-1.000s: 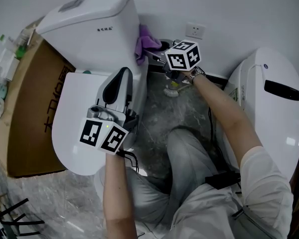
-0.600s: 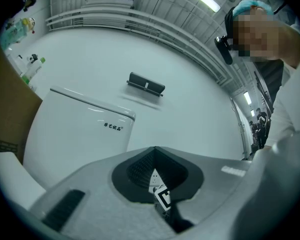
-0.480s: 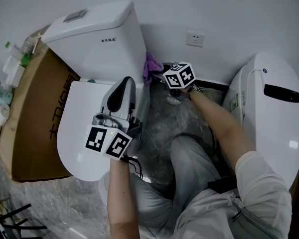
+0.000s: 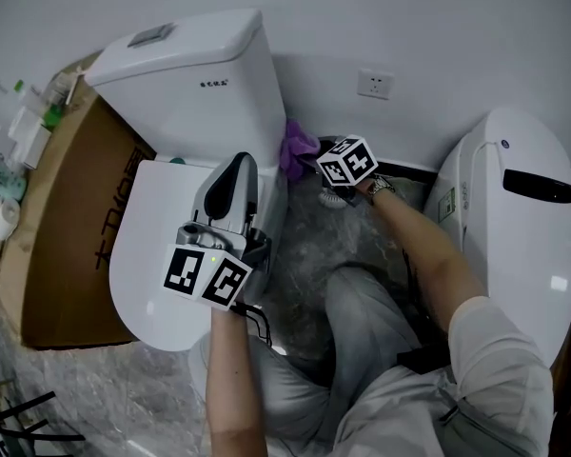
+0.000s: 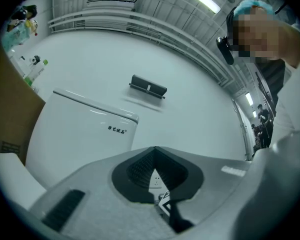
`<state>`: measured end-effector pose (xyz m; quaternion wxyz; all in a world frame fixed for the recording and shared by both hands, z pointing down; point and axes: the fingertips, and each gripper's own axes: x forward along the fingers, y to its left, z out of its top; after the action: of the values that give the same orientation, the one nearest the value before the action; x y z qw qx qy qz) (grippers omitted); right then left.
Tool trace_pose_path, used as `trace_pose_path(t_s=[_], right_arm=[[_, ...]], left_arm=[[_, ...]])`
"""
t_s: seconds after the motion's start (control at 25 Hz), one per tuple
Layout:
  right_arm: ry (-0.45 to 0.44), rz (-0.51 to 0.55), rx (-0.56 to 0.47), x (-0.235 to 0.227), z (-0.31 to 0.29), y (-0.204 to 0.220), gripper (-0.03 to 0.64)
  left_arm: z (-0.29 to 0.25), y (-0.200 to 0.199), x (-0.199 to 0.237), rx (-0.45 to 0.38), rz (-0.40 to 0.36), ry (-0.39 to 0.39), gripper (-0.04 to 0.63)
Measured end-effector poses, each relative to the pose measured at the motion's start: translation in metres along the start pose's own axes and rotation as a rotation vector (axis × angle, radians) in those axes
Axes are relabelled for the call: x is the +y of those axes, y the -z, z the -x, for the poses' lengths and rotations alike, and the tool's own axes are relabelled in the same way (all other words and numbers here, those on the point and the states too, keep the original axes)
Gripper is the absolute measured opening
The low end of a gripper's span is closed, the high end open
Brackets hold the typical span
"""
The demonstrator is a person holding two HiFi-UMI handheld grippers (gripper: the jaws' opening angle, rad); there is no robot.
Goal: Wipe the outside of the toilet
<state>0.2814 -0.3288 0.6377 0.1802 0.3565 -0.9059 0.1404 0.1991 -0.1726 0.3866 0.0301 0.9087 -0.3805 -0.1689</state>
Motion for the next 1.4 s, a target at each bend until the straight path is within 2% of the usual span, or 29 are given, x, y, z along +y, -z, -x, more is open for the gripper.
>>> trace_pose_path(t_s=[0.12, 0.36, 0.52, 0.64, 0.76, 0.92, 1.24, 1.4], right_arm=[[0.033, 0.066, -0.139, -0.01, 0.036, -0.059, 0.135], [0.084, 0.327, -0.409, 0.004, 0.117, -0.214, 0.137], [0.182, 0.442, -0.507, 0.015, 0.147, -0.291, 0.135], [0.294, 0.496, -0.523, 0.012, 0.152, -0.323, 0.135], [0.355, 0.499, -0.488, 0.008, 0.139, -0.324, 0.135], [0.397, 0.53, -0.436, 0.006, 0.116, -0.295, 0.132], [0.388, 0.495, -0.321, -0.006, 0.081, -0.229, 0.13], [0.378, 0.459, -0.232, -0.016, 0.055, -0.179, 0.13]], left_arm=[[-0.001, 0.001, 0.0, 0.003, 0.003, 0.004, 0.005], [-0.005, 0.009, -0.006, 0.03, -0.015, 0.024, 0.005], [-0.006, 0.014, -0.007, 0.043, -0.017, 0.024, 0.005], [-0.006, 0.013, -0.007, 0.04, -0.016, 0.022, 0.005], [-0.005, 0.011, -0.006, 0.029, -0.007, 0.017, 0.005], [-0.005, 0.005, -0.005, 0.011, -0.005, 0.018, 0.005], [-0.002, 0.003, -0.002, 0.007, -0.009, 0.011, 0.005], [-0.001, 0.003, -0.001, 0.006, -0.013, 0.007, 0.005]])
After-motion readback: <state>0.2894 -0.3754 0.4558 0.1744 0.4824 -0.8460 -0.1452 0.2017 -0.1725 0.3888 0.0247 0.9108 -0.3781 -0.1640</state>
